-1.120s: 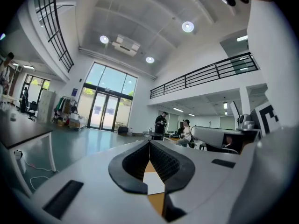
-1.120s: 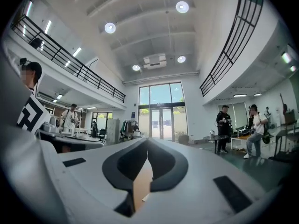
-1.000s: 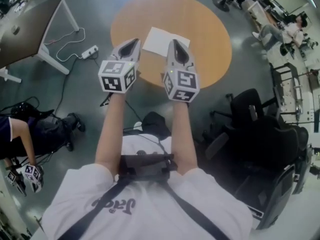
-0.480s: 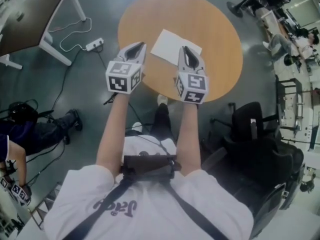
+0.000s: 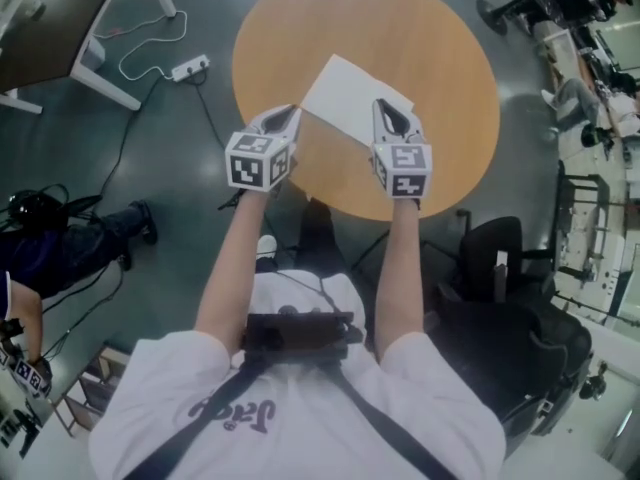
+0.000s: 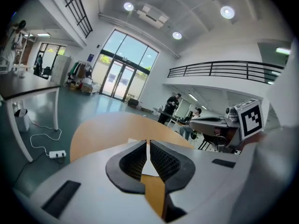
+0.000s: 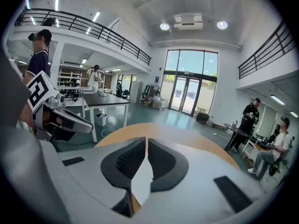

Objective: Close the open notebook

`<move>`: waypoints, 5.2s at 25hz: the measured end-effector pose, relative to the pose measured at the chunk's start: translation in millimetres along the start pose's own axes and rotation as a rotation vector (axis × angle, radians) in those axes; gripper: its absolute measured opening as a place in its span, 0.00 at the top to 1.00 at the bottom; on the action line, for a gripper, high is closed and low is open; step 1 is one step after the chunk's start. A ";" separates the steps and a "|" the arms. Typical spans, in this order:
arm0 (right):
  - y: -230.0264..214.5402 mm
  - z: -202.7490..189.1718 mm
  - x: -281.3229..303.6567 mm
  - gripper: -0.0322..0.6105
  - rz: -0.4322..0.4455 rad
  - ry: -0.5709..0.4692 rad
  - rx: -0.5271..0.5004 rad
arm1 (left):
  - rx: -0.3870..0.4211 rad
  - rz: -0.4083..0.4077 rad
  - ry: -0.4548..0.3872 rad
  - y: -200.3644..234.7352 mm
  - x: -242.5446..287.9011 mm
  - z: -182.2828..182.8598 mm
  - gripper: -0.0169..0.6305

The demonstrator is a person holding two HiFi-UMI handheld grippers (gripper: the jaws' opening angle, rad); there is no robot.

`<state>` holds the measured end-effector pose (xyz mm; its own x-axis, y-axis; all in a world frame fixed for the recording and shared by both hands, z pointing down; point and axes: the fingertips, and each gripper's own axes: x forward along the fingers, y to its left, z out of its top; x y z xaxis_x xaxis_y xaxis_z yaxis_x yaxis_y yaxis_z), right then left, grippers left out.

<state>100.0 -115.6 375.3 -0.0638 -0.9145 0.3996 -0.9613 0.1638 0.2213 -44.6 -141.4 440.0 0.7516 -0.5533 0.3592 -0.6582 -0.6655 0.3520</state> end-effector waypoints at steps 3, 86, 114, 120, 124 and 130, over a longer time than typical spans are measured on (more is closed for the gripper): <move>-11.8 -29.6 29.3 0.91 0.038 0.093 -0.070 | -0.057 -0.001 0.054 4.6 22.5 -28.3 0.95; -64.7 -163.4 258.1 0.91 0.552 0.412 0.001 | -0.290 0.141 0.182 3.4 135.9 -158.9 0.92; -99.1 -188.4 191.6 0.91 0.483 0.389 0.072 | -0.274 0.100 0.232 -16.3 126.5 -166.9 0.95; -70.8 -180.0 229.9 0.71 0.694 0.512 -0.023 | -0.665 0.146 0.206 -5.2 133.6 -170.1 0.93; -59.4 -182.5 257.1 0.62 0.760 0.598 -0.151 | -0.803 0.141 0.159 -0.4 146.5 -163.7 0.68; -48.9 -181.0 278.9 0.62 0.822 0.641 -0.198 | -0.919 0.135 0.148 6.8 157.9 -165.4 0.59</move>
<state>177.7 -311.7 636.9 -0.4659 -0.1388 0.8739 -0.6225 0.7533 -0.2123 62.3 -150.4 642.0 0.6943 -0.4858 0.5310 -0.5639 0.0913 0.8208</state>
